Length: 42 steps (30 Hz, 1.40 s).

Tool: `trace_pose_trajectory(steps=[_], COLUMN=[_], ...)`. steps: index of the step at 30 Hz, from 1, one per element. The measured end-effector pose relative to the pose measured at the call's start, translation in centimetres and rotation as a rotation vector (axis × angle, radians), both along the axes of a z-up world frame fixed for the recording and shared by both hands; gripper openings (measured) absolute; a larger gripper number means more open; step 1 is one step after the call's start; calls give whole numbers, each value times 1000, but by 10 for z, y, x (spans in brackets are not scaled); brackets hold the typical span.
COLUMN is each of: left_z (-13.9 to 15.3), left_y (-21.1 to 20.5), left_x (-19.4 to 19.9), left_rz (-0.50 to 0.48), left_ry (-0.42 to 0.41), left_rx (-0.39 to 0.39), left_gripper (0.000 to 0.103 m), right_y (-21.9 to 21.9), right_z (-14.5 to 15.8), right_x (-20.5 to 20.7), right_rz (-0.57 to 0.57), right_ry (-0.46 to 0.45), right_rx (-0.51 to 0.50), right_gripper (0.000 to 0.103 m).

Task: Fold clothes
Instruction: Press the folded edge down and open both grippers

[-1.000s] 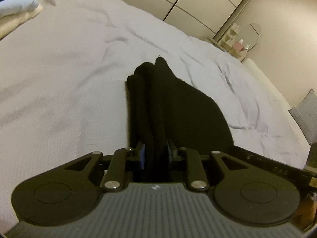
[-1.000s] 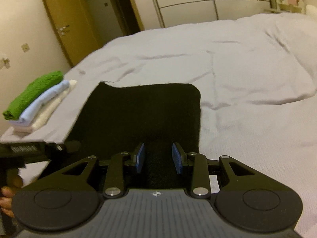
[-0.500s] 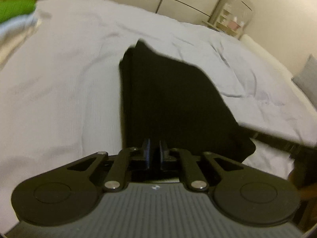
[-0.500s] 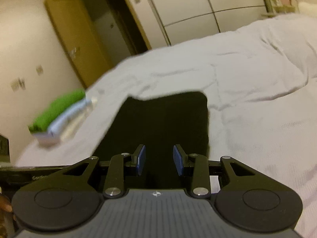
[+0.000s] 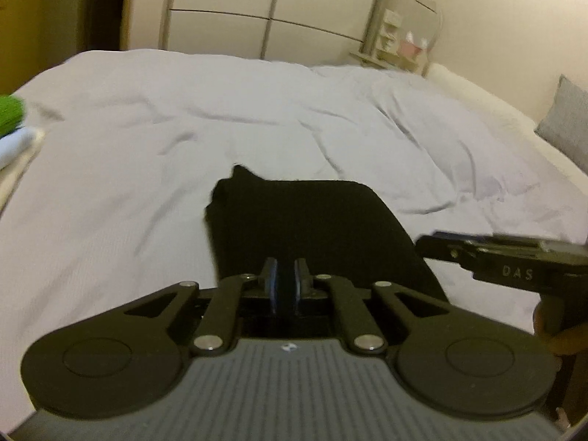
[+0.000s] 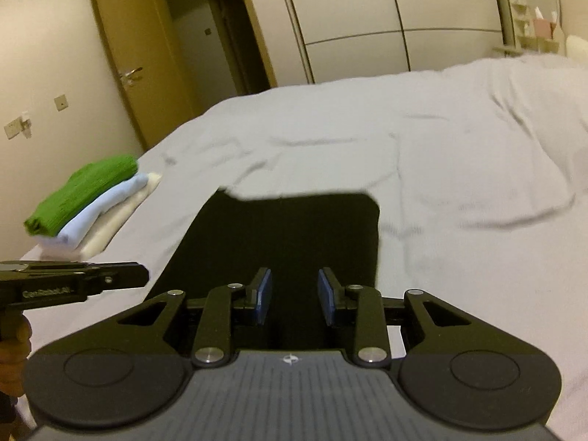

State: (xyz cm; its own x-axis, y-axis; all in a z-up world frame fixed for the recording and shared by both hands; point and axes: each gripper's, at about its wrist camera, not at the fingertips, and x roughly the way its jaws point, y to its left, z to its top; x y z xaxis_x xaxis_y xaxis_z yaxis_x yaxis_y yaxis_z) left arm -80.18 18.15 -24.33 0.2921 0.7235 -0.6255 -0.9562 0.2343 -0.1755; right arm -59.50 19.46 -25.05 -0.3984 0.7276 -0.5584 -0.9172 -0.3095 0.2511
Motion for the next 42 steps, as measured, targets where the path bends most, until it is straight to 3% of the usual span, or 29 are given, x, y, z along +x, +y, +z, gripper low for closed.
trace_pose_trajectory(steps=[3, 6, 8, 11, 13, 16, 18, 24, 28, 35, 37, 39, 42], left_z=[-30, -42, -34, -10, 3, 4, -6, -48, -25, 3, -5, -24, -35], left_y=[15, 14, 18, 33, 51, 82, 97, 107, 80, -21, -39, -52, -63], left_x=[6, -4, -9, -9, -6, -2, 2, -10, -13, -11, -7, -2, 8], left_rz=[7, 29, 27, 6, -4, -12, -3, 28, 48, 10, 12, 30, 70], left_ry=[54, 29, 9, 34, 62, 34, 64, 16, 20, -12, -16, -19, 3], left_rx=[-51, -73, -89, -33, 5, 6, 1, -55, -31, 12, -14, -89, -109], left_gripper=[9, 9, 7, 7, 7, 8, 8, 6, 5, 7, 8, 8, 8], right_y=[26, 36, 38, 42, 49, 75, 95, 118, 110, 22, -6, -27, -39], right_z=[-14, -37, -41, -25, -13, -6, -13, -58, -47, -4, -4, -13, -39], right_x=[-10, -20, -23, -11, 2, 13, 15, 2, 11, 41, 40, 35, 18], right_rz=[11, 53, 75, 96, 70, 15, -5, 42, 21, 10, 8, 13, 24], right_ry=[-51, -99, -117, -73, -26, 1, 0, -48, -15, 95, 101, 105, 21], right_rx=[-24, -67, -68, -80, -57, -23, -24, -107, -110, -22, -22, -52, -127], right_gripper=[32, 34, 34, 34, 34, 34, 34, 39, 40, 40, 40, 40, 40])
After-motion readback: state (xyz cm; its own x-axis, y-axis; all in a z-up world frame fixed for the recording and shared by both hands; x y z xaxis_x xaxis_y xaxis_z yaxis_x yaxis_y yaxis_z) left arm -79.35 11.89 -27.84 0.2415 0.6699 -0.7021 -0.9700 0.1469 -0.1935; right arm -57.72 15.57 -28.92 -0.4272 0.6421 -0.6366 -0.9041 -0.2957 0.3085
